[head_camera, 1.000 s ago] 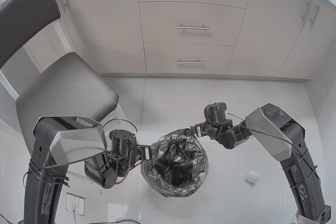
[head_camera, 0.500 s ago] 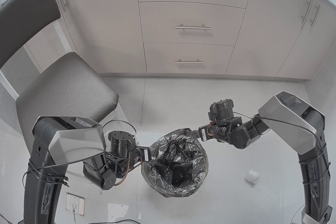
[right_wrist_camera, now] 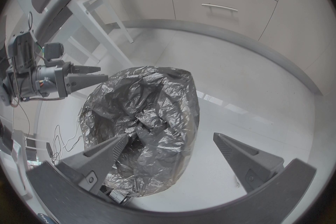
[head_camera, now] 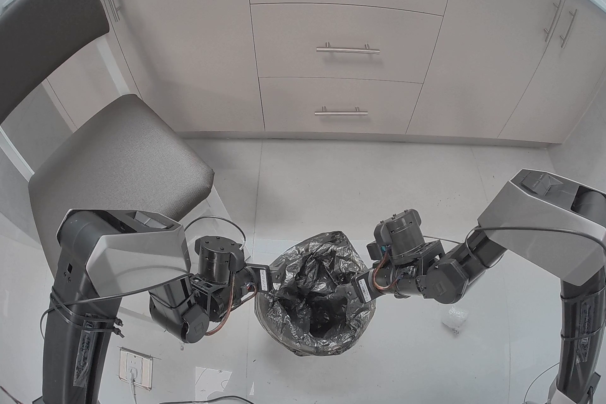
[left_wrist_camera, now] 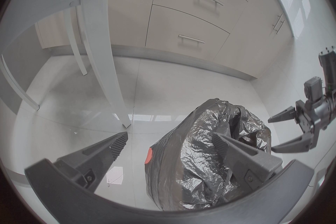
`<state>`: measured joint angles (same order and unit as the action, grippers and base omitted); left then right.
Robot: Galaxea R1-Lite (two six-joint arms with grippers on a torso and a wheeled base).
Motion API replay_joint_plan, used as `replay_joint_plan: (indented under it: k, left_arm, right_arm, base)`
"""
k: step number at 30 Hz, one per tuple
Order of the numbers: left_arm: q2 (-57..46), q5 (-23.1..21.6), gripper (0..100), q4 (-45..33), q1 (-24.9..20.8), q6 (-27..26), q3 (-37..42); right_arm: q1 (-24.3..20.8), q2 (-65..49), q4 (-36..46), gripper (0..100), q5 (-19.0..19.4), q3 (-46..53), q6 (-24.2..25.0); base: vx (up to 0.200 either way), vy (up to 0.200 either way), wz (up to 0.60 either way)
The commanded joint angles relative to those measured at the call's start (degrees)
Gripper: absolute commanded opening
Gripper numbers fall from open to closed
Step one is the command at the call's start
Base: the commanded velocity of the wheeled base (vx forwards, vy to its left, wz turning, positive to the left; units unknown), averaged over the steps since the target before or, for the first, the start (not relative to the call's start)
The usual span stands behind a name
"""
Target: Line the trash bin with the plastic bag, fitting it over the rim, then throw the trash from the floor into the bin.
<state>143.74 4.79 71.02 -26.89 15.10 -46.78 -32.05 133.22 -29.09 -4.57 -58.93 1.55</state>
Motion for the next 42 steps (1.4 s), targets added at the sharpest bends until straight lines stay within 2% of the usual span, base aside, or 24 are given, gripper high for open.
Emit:
replay_joint_plan:
  k: [1, 11, 21, 32, 42]
  left_arm:
    - [0.2, 0.0, 100, 0.0, 0.0, 0.0, -0.1]
    - [0.9, 0.0, 100, 0.0, 0.0, -0.1, -0.3]
    - [1.0, 0.0, 100, 0.0, 0.0, -0.1, -0.3]
    - [1.0, 0.0, 100, -0.1, 0.0, -0.2, -0.3]
    - [0.7, 0.0, 100, -0.1, -0.3, -0.1, -0.2]
  right_arm:
    - [0.0, 2.6, 0.0, 100, 0.1, -0.2, 0.0]
    - [3.9, 5.8, 0.0, 100, 0.0, 0.7, 0.2]
    - [4.5, 6.4, -1.2, 100, -0.4, 2.7, 0.2]
    - [7.4, 7.6, -2.6, 100, -0.3, 2.5, -0.2]
    - [7.3, 6.3, -2.9, 100, -0.4, 2.9, 0.1]
  base:
    - [0.0, 0.0, 0.0]
    - [0.0, 0.0, 0.0]
    - [0.0, 0.0, 0.0]
    - [0.0, 0.0, 0.0]
    - [0.0, 0.0, 0.0]
